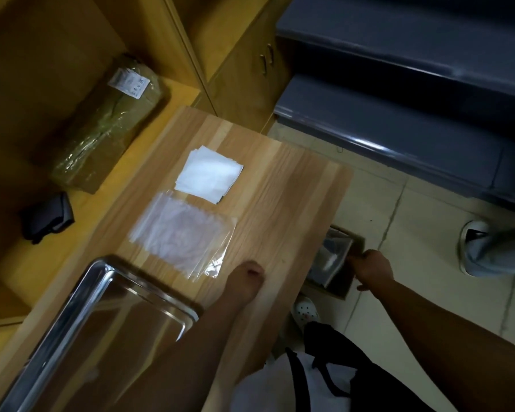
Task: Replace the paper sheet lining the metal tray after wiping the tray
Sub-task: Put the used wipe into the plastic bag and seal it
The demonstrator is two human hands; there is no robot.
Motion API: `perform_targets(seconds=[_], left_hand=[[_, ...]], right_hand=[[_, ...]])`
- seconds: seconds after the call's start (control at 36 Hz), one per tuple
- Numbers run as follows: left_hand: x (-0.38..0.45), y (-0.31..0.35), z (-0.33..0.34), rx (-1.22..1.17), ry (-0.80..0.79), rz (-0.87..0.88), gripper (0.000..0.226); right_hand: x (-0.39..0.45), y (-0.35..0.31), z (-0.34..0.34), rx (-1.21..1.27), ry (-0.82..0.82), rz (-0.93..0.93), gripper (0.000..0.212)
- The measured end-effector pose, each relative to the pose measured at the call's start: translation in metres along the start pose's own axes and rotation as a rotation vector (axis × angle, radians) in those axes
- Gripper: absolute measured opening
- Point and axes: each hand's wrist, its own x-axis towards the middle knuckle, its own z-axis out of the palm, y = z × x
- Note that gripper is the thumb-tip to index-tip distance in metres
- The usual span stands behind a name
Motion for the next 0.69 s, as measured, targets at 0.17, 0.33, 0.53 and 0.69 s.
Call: perform_targets(seconds=[0.17, 0.33, 0.53, 0.69], left_hand=[[0.015, 0.007, -0.019, -0.088, 0.182, 0.101, 0.016], [0.059, 0.033, -0.069, -0.088, 0.431, 0.056, 0.018], [0.132, 0.042, -0.141, -0.008, 0.619, -0.007, 0.058], [0.170, 0.045, -0.174, 0.087, 0.683, -0.159, 0.077]], right_hand=[[0.009, 0.013, 0.012, 0.024, -0.015, 0.048, 0.023], [-0.003, -0.019, 0.025, 0.120, 0.067, 0.016, 0.023], [0.000, -0.037, 0.055, 0.227, 0.038, -0.044, 0.032], [0.002, -0.030, 0.067, 0.276, 0.074, 0.009, 0.030]])
